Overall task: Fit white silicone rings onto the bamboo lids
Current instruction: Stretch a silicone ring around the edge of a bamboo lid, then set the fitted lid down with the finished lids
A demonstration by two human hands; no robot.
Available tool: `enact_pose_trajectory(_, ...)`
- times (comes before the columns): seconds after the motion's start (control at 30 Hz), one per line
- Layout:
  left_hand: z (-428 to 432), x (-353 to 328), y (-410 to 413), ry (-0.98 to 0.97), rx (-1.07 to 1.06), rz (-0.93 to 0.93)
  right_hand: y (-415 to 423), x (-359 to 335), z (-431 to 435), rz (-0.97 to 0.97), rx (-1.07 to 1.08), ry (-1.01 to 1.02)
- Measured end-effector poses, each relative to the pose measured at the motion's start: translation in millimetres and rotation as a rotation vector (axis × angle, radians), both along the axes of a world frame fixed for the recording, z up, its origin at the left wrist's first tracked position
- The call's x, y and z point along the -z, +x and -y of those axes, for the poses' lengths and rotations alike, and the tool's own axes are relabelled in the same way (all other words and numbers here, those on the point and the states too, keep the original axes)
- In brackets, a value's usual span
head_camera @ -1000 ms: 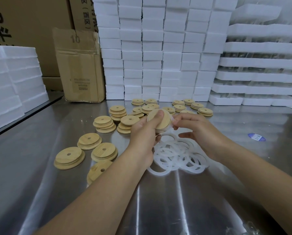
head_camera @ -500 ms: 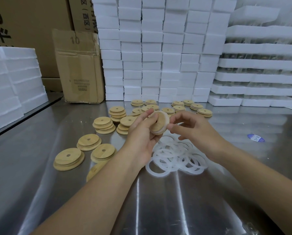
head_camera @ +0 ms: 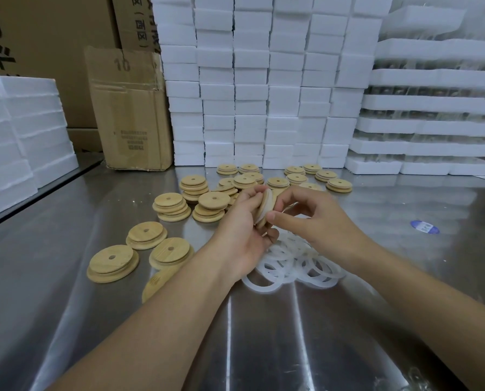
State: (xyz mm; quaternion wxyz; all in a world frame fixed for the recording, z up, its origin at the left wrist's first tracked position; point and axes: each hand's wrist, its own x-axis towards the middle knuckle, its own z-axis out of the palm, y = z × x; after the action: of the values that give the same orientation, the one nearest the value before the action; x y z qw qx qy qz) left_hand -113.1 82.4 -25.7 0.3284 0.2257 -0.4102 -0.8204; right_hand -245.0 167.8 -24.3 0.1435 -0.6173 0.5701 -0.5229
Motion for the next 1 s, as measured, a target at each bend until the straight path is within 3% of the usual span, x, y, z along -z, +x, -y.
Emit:
enact_pose_trajectory(0.3, -1, 4, 0, -0.283, -0.017, 0.133, 0, 2, -1, 0.014, 0.056, 0.060)
enact_pose_trajectory(0.5, 1, 2, 0, -0.243, -0.043, 0.115, 1, -2, -4, 0.046, 0.017, 0.110)
enact_pose_trajectory(0.8, 6, 6, 3, -0.292, -0.131, 0.068, -12, -3, -1, 0.122, 0.126, 0.213)
enact_pose_trajectory(1.0, 10, 5, 2, -0.203, -0.270, 0.123, -64, -6, -9, 0.250, 0.435, 0.206)
